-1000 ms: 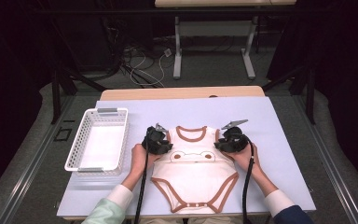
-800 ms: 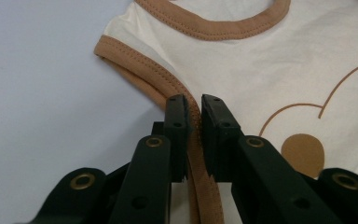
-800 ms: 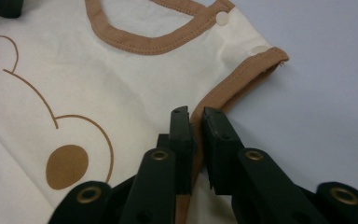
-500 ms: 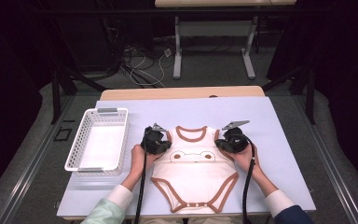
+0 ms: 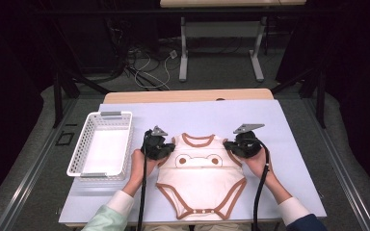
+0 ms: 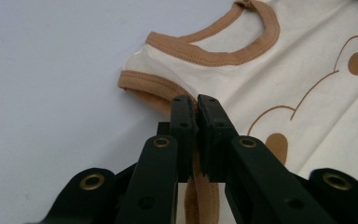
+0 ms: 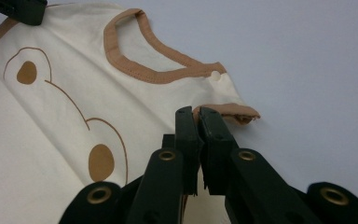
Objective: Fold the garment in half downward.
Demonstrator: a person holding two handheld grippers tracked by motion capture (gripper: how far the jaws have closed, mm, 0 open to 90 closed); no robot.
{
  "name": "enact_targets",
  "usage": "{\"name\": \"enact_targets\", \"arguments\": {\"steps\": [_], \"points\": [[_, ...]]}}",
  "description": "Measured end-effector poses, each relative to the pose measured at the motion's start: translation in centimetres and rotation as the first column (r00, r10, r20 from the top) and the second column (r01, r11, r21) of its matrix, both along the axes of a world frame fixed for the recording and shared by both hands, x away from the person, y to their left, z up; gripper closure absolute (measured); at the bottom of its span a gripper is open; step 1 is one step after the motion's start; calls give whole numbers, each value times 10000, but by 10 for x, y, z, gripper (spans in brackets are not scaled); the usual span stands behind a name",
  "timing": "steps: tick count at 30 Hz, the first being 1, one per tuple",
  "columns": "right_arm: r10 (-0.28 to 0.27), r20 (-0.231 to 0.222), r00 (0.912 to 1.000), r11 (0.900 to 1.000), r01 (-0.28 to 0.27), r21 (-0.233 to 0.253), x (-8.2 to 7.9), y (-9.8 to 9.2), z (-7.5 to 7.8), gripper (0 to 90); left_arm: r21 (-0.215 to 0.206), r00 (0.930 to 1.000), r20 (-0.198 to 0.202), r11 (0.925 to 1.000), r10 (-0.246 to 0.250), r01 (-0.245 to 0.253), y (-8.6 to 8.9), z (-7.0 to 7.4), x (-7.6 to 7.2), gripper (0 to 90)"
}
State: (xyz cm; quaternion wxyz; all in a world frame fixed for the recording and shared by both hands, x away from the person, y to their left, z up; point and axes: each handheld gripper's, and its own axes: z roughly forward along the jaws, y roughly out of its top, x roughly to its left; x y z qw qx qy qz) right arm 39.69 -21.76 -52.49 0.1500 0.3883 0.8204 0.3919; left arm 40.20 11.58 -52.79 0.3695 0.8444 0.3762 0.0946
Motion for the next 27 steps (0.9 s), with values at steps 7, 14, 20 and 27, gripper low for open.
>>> {"name": "enact_targets", "arguments": {"steps": [7,14,20,27], "points": [[168,18,9999,9998,-168,-50,-10,-1,7,868,2,9998,81,9999,-167,167,2,4,-10,849],[438,112,9990,9989,-435,-186,-25,-1,14,867,189,9987,327,9991,-390,384,1,10,-20,849],[648,-79,9979,9962,-651,-572,-34,1,11,867,510,9979,160,9968,-630,622,-1,10,-29,847],[954,-402,9946,9913,-986,-868,-43,3,8,865,888,9951,-56,9911,-992,993,-1,8,-41,843]]}}
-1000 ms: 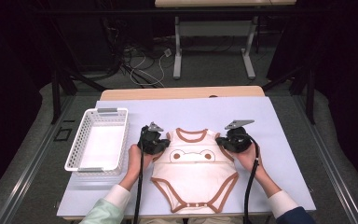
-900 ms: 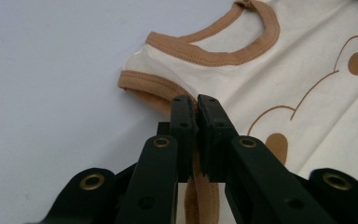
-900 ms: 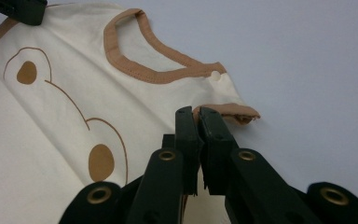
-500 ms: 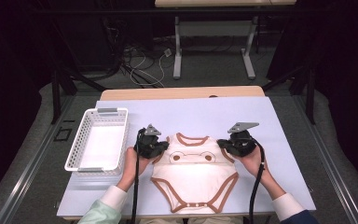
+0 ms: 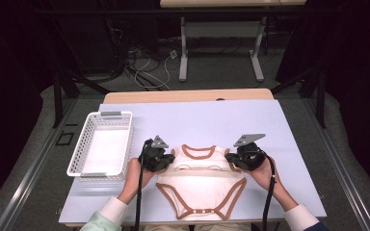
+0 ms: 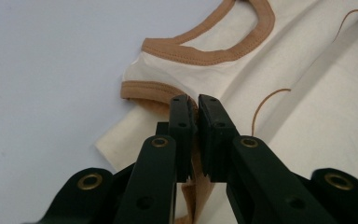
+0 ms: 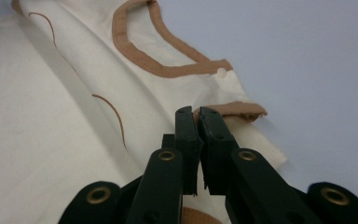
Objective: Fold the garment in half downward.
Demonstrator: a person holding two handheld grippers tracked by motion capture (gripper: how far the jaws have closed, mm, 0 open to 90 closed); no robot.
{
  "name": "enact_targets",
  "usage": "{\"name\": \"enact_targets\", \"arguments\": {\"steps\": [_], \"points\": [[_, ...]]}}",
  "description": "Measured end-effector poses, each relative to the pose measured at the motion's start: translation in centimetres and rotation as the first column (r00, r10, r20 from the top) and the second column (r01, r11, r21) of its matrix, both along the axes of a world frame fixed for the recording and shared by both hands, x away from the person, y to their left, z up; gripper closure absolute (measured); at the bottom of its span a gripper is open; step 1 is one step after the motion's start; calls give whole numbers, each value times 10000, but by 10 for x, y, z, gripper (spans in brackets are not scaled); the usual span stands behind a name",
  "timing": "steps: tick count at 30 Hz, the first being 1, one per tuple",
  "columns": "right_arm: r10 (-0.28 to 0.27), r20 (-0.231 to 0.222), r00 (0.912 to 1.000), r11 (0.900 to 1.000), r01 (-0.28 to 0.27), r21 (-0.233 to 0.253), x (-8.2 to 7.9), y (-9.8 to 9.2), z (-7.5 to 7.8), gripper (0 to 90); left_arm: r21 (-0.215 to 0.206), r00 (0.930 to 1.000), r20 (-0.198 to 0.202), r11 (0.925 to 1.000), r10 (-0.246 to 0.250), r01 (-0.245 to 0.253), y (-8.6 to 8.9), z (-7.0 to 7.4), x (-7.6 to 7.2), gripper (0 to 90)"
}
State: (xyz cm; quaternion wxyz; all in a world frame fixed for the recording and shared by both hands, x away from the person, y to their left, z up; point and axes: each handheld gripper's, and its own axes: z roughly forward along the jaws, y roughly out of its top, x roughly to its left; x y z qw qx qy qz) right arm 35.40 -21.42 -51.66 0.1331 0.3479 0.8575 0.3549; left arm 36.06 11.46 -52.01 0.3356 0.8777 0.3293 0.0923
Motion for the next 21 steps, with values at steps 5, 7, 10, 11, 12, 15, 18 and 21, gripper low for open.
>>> {"name": "enact_targets", "arguments": {"steps": [5,7,10,11,12,15,18,21], "points": [[181,-206,9996,9996,-186,-228,-6,0,-2,863,245,9998,-74,9995,-173,175,-3,-1,-8,840],[203,-273,9994,9996,-209,-211,-8,1,-5,862,357,9996,-96,9990,-268,271,-3,-2,-10,837],[298,-524,9982,9984,-322,-458,-10,1,-8,860,554,9991,-226,9978,-355,367,-4,-5,-14,834],[330,-719,9969,9981,-365,-489,-11,2,-10,860,603,9990,-258,9974,-377,392,-5,-7,-14,832],[397,-712,9967,9969,-444,-656,-11,2,-12,859,681,9988,-256,9968,-411,427,-5,-8,-15,831],[439,-882,9951,9964,-500,-680,-12,3,-14,858,742,9986,-318,9963,-421,443,-6,-10,-16,820],[476,-1045,9934,9956,-556,-753,-12,3,-19,843,865,9970,-587,9948,-494,544,-6,-14,-17,802],[433,-1182,9920,9936,-551,-984,-11,3,-24,808,1119,9968,-646,9923,-461,532,-6,-18,-16,758]]}}
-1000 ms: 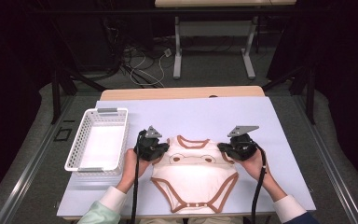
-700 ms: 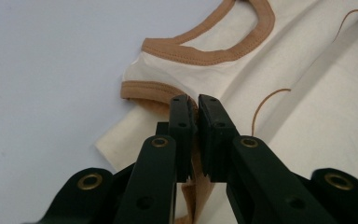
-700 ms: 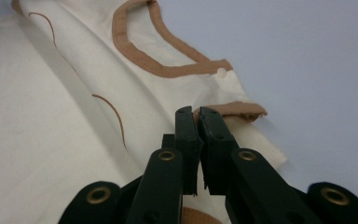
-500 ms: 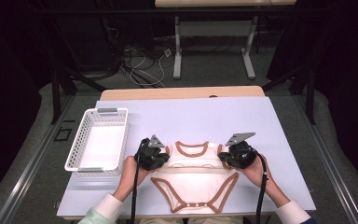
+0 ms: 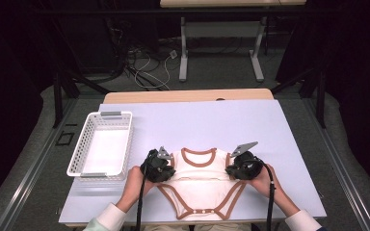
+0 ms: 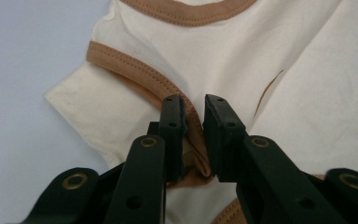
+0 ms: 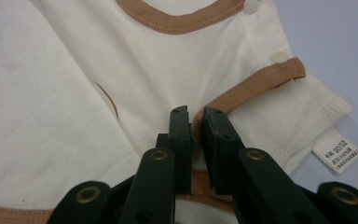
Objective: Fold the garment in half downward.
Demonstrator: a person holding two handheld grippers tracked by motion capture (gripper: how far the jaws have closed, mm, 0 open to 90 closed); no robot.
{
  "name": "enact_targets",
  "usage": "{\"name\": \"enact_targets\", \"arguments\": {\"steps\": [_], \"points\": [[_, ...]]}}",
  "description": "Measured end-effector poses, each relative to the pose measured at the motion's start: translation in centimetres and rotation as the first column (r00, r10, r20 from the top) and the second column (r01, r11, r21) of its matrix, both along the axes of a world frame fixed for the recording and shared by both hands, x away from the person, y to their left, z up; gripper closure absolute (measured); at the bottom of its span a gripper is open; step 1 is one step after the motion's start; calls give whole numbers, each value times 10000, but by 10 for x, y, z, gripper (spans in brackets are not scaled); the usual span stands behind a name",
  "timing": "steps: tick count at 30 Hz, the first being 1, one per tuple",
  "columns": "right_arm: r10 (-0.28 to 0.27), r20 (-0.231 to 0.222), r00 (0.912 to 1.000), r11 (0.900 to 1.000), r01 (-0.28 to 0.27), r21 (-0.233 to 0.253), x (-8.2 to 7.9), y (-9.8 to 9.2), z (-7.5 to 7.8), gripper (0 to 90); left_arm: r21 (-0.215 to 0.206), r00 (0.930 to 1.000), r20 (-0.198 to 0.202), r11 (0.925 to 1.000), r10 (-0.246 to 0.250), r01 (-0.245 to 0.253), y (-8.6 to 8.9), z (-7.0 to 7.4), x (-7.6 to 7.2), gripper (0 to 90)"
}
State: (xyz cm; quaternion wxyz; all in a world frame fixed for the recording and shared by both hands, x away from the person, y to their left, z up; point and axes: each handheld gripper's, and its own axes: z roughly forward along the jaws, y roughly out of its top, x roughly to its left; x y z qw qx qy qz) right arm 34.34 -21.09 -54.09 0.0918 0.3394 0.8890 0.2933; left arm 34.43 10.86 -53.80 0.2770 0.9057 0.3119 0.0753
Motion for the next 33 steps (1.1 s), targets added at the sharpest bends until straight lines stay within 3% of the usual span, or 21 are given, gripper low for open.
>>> {"name": "enact_targets", "arguments": {"steps": [6,7,8,9,10,15,24,27,33], "points": [[20,-32,10000,10000,-20,-51,1,-1,0,721,189,9998,-1,9996,199,-199,0,-2,1,559],[-75,-77,9999,10000,75,-20,2,-2,1,615,232,9997,66,9994,239,-241,0,-1,2,497],[-75,-77,9999,10000,75,-20,2,-2,1,615,232,9997,66,9994,239,-241,0,-1,2,475],[-251,-103,9996,9996,253,106,2,-2,2,496,104,9997,71,9997,217,-218,2,1,1,454],[-243,-102,9997,9997,243,0,3,-4,3,459,22,9997,122,9997,229,-229,3,1,1,430],[-314,34,9995,9987,313,404,5,-9,7,303,-260,9988,330,9990,363,-354,8,6,1,299],[-431,236,9988,9936,404,1058,8,-15,12,169,-652,9969,435,9959,660,-631,14,10,6,158],[-525,410,9978,9917,473,1198,11,-16,12,168,-805,9943,624,9934,867,-815,15,9,9,133],[-847,519,9950,9895,779,1216,15,-20,13,171,-724,9912,674,9914,1139,-1090,16,7,15,51]]}}
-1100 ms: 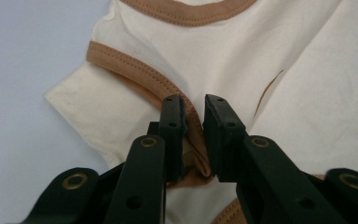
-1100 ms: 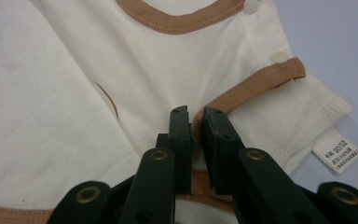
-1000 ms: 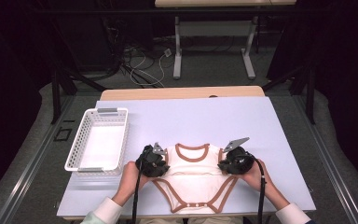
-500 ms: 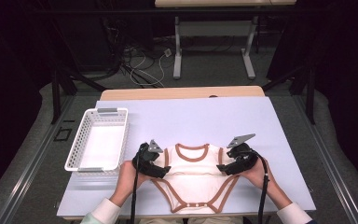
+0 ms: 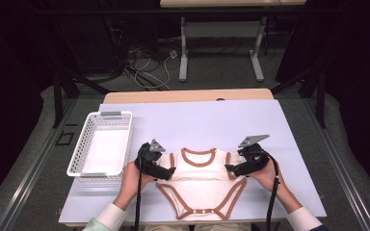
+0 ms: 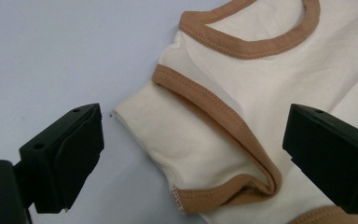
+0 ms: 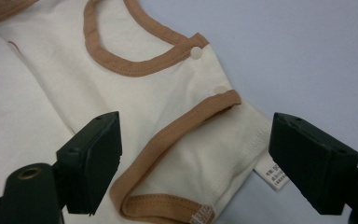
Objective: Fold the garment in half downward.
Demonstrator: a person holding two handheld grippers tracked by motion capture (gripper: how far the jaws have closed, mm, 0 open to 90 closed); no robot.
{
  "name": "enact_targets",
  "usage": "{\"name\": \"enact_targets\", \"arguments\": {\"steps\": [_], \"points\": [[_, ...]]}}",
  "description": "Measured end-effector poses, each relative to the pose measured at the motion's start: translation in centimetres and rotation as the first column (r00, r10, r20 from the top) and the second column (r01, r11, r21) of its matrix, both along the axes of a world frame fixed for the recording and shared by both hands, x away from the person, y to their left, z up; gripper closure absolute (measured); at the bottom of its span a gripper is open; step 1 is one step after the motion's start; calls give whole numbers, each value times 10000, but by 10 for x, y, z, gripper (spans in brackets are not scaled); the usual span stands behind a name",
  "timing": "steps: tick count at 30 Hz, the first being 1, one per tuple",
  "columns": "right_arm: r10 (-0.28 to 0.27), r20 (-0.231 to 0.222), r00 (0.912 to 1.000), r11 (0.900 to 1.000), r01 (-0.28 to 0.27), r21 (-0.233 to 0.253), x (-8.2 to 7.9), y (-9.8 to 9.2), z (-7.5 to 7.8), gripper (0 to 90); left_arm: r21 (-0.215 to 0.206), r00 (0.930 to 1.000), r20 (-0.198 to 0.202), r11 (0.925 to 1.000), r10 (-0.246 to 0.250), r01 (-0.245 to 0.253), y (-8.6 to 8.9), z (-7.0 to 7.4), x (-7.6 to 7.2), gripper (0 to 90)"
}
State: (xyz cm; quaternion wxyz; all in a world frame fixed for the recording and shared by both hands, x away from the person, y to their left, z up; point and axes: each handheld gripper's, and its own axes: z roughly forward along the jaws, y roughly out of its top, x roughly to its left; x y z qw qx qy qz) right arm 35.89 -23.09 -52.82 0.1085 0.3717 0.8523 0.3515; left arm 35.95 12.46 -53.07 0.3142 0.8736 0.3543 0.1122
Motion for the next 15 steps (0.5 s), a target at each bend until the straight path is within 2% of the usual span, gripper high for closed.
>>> {"name": "enact_targets", "arguments": {"steps": [1,3,4,8,9,11,14,15], "points": [[39,142,9999,10000,-39,-25,2,-1,0,174,-6,9999,27,9999,170,-170,0,-1,2,45],[-37,140,9999,10000,37,-23,3,-2,0,188,-135,9996,-15,9995,299,-299,0,-2,3,32],[-96,221,9997,9999,94,85,4,-2,-1,195,-64,9997,23,9997,256,-256,1,-2,5,31],[-230,344,9991,9997,230,-3,7,-4,-1,249,-8,9991,58,9991,413,-413,2,-3,10,19],[-234,391,9990,9997,231,88,9,-4,-3,264,-59,9987,-71,9987,503,-503,2,-3,11,19],[-323,324,9990,9995,325,-45,9,-4,-3,289,84,9990,59,9990,439,-440,3,-4,13,32],[-384,445,9983,9992,386,-37,11,-5,-4,336,-136,9975,56,9975,698,-697,3,-6,15,60],[-351,497,9981,9994,355,-60,12,-5,-4,351,-7,9977,103,9978,663,-663,4,-6,16,78]]}}
